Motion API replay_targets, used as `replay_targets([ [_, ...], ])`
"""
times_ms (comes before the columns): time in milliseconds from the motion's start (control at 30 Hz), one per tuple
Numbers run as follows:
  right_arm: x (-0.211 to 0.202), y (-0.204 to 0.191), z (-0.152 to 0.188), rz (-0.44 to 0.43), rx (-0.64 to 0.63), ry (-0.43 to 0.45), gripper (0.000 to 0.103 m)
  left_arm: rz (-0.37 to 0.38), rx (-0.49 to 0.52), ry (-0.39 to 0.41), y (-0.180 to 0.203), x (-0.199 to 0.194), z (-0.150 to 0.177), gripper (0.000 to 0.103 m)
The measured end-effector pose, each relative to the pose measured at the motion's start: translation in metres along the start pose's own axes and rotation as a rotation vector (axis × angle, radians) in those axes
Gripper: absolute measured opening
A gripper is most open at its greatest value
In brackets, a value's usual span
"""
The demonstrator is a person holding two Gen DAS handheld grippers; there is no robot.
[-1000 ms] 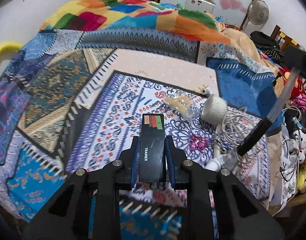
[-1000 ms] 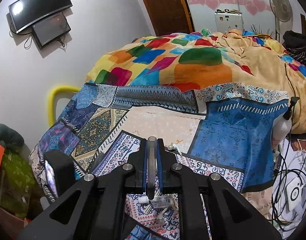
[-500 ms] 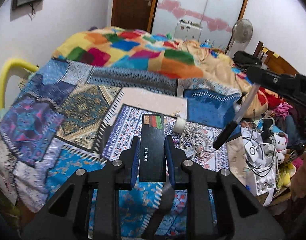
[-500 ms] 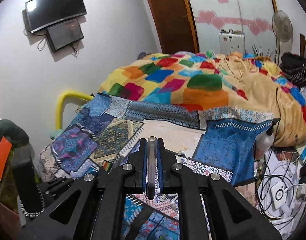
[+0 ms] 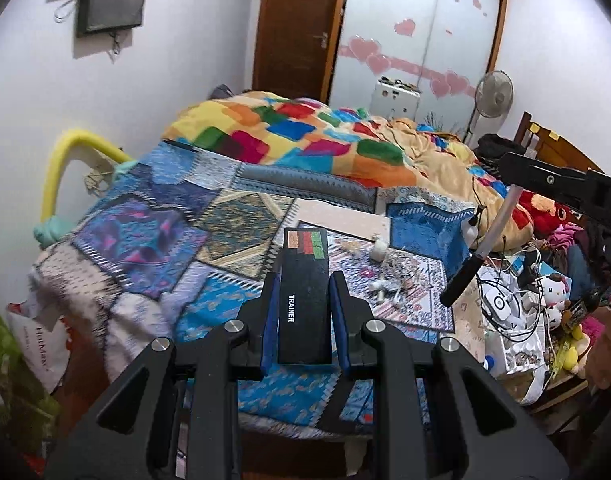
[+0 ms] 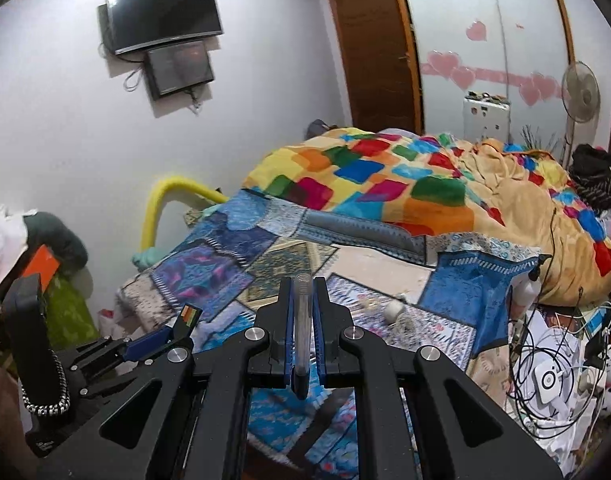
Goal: Collect trash
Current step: 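Carry the box and item down to the white bucket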
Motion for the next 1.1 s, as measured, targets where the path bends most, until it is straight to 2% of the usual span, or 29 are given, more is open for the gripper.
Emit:
replay_targets([
  [267, -0.013, -0.059, 0.022, -0.053, -0.076, -0.01, 0.008, -0.042, -0.064, 0.022, -0.044, -0.051, 0.04, 0.024],
  [633, 0.001, -0.145, 0.054, -0.127, -0.183, -0.077, 0.008, -0.113, -0.189, 0.018, -0.127, -0.098, 0.103, 0.024],
  [900, 0.028, -0.204, 0.082, -0.177, -0.255, -0.155, 0.008, -0.167, -0.255, -0.021, -0.182, -0.109, 0.151, 0.024],
  [1100, 0.06, -0.242, 0.105, -0.197, -0.321, -0.238, 0.008, -0.177, -0.325, -0.079, -0.221, -0.098, 0.185, 0.024],
])
Point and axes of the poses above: each gripper's, at about its wrist camera, not at the fingertips, and x roughly the way its jaws point, y to its right, z to its underside, the point moved 1 cm from there along x, roughly the way its jaws point, and after that the axes turned 9 degrees about -y, right-handed, at the moved point
